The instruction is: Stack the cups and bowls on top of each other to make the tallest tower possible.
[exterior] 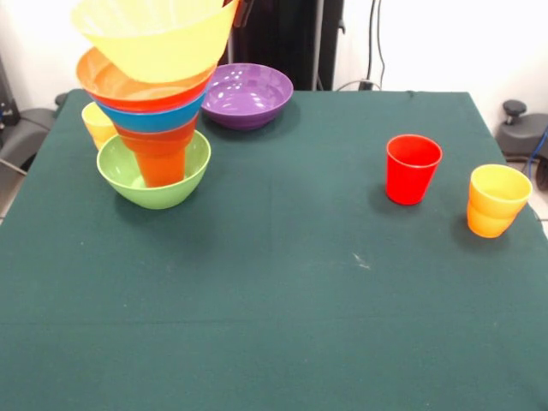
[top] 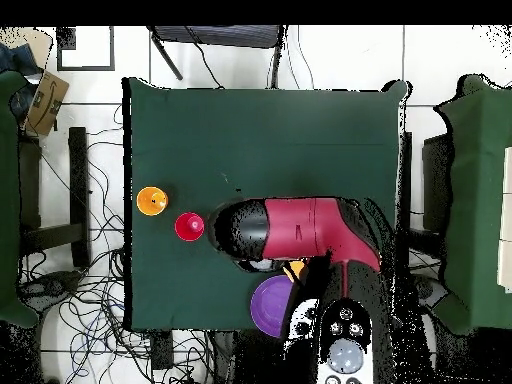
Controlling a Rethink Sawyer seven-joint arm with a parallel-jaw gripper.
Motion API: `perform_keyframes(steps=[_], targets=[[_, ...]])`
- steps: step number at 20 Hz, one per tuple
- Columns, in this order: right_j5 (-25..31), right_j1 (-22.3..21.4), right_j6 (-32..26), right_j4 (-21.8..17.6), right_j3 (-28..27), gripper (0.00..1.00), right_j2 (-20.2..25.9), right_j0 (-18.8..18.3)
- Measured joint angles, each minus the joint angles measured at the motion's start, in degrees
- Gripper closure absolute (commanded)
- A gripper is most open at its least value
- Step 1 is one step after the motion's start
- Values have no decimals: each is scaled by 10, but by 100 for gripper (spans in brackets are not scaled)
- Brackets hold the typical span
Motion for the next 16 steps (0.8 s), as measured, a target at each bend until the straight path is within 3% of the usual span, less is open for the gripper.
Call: perform_keyframes(steps=[16], targets=[[-27, 0, 0, -31, 13, 100, 20, -16]])
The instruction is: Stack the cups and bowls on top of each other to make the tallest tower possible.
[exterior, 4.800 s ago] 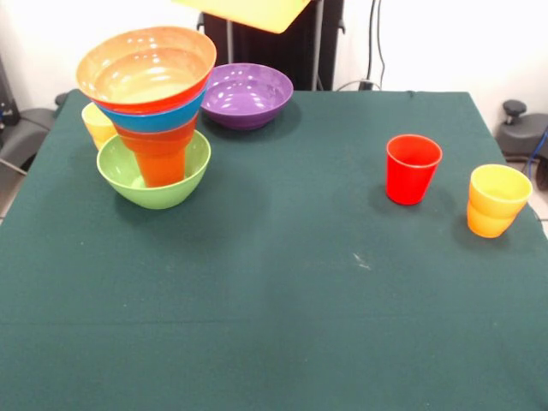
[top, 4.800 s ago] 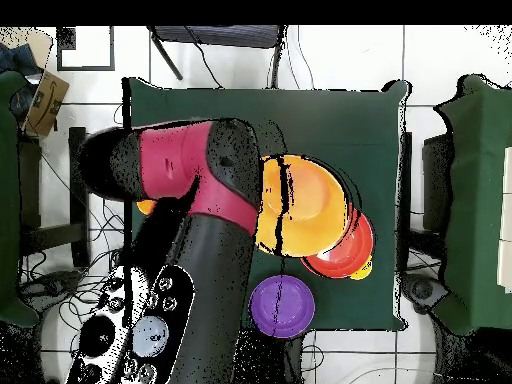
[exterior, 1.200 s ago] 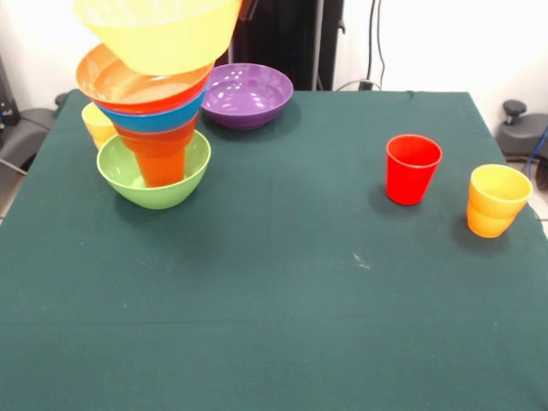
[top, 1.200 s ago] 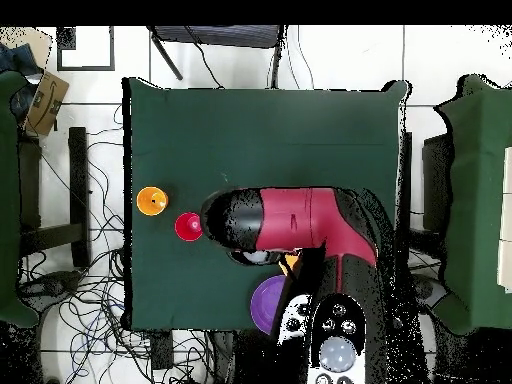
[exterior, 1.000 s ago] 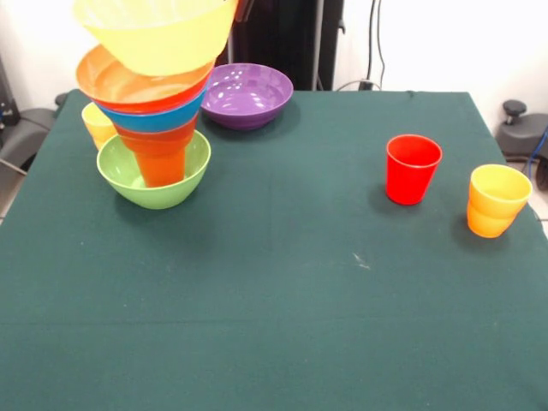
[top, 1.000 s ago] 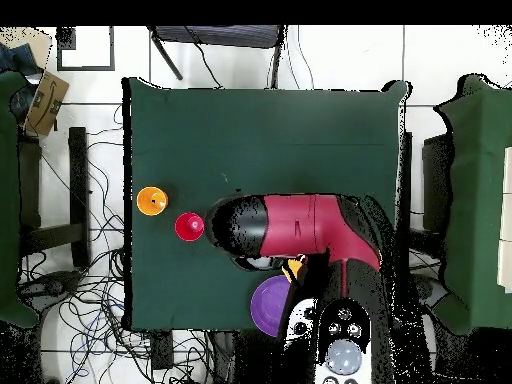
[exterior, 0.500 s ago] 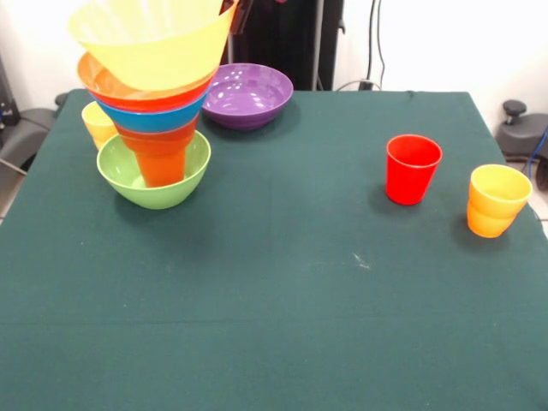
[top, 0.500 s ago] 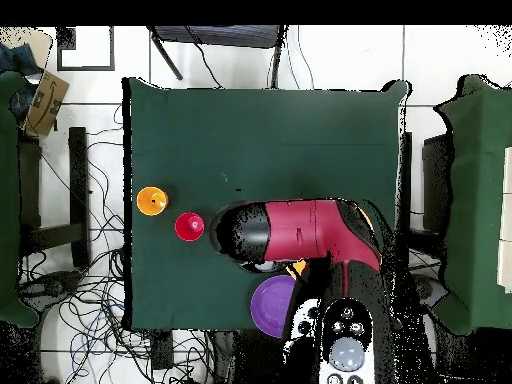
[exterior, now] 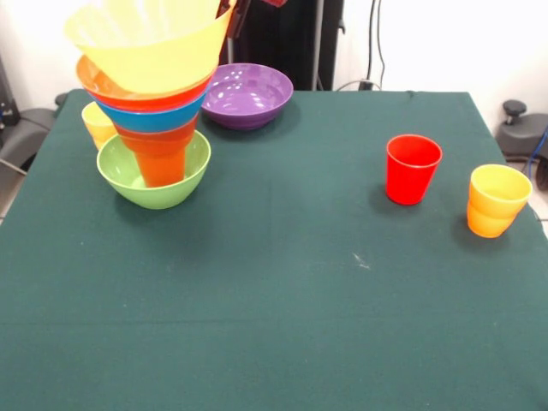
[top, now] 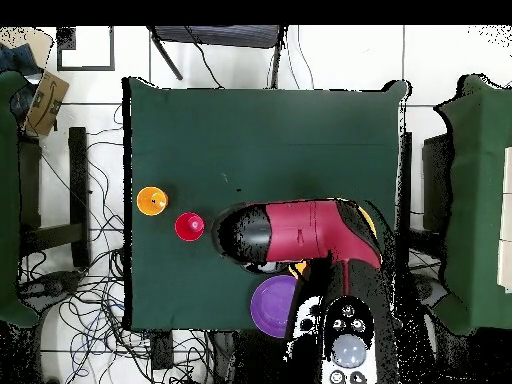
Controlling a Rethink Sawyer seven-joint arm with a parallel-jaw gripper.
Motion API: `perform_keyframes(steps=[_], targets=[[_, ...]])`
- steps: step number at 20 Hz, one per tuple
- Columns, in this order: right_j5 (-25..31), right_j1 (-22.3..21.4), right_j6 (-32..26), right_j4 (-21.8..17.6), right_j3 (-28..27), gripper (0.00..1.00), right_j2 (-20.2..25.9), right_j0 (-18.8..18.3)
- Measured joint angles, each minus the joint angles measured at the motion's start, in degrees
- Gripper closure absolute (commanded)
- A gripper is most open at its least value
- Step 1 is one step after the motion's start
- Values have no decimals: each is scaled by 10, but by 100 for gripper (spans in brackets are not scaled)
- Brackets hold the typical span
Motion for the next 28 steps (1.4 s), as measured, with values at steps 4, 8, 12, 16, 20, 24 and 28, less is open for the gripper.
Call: perform_keyframes(steps=[4, 8, 12, 16, 20, 24, 28], targets=[[0, 0, 0, -4, 2, 100, 7, -7], [0, 0, 0, -4, 2, 100, 10, -11], [-4, 0, 0, -4, 2, 100, 11, -12], [-14, 0, 0, -9, 2, 100, 12, -13], [-24, 0, 0, -16, 2, 100, 13, -13], [-30, 0, 0, -24, 2, 100, 15, -15], [-33, 0, 0, -31, 2, 100, 16, -21]])
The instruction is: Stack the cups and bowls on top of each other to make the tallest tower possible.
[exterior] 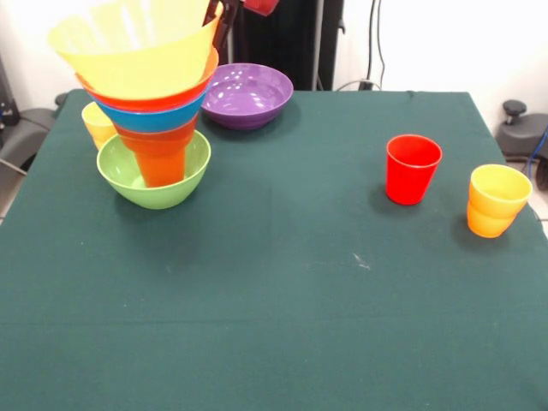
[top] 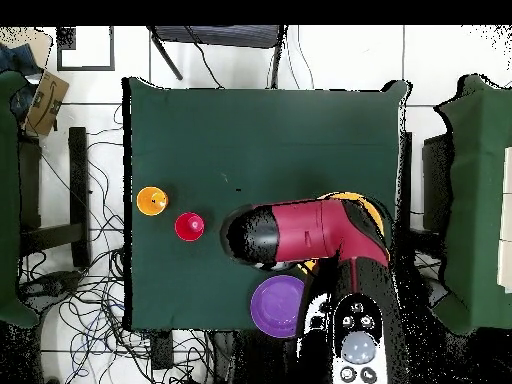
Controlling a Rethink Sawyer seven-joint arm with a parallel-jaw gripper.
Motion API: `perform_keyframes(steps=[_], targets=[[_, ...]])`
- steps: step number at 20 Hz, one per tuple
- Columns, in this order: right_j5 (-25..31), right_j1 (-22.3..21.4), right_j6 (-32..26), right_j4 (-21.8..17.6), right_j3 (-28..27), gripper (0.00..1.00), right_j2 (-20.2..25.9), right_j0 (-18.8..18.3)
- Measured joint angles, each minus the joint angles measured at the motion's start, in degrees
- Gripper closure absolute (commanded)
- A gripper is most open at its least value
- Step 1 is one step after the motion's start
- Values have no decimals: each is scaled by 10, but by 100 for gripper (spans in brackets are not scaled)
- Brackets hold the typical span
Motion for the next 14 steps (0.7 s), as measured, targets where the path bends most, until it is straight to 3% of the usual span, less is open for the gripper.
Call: perform_keyframes(steps=[6, 7, 14], targets=[[0, 0, 0, -8, 0, 100, 1, -6], [0, 0, 0, -10, 0, 0, 1, -7], [0, 0, 0, -10, 0, 0, 9, -17]])
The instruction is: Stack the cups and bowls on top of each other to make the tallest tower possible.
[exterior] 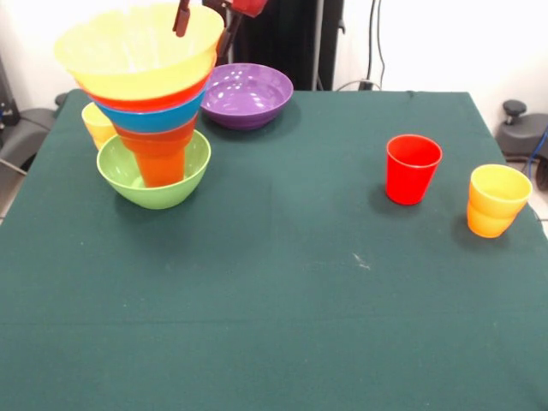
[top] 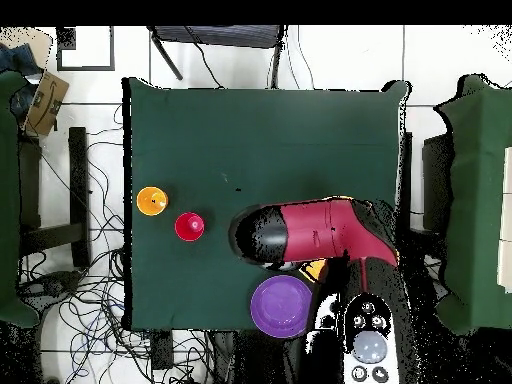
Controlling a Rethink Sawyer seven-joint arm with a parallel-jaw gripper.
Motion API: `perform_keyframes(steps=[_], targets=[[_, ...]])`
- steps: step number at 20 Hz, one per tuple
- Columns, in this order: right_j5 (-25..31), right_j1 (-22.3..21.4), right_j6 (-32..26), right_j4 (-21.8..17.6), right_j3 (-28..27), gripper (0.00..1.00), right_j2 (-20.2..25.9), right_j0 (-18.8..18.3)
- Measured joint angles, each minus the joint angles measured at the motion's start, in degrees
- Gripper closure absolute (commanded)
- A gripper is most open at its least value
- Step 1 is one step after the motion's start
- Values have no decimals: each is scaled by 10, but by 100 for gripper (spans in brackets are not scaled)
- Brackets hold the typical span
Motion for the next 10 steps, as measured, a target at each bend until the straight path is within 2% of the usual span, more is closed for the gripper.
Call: perform_keyframes(steps=[10], targets=[[0, 0, 0, 0, 2, 0, 16, -7]])
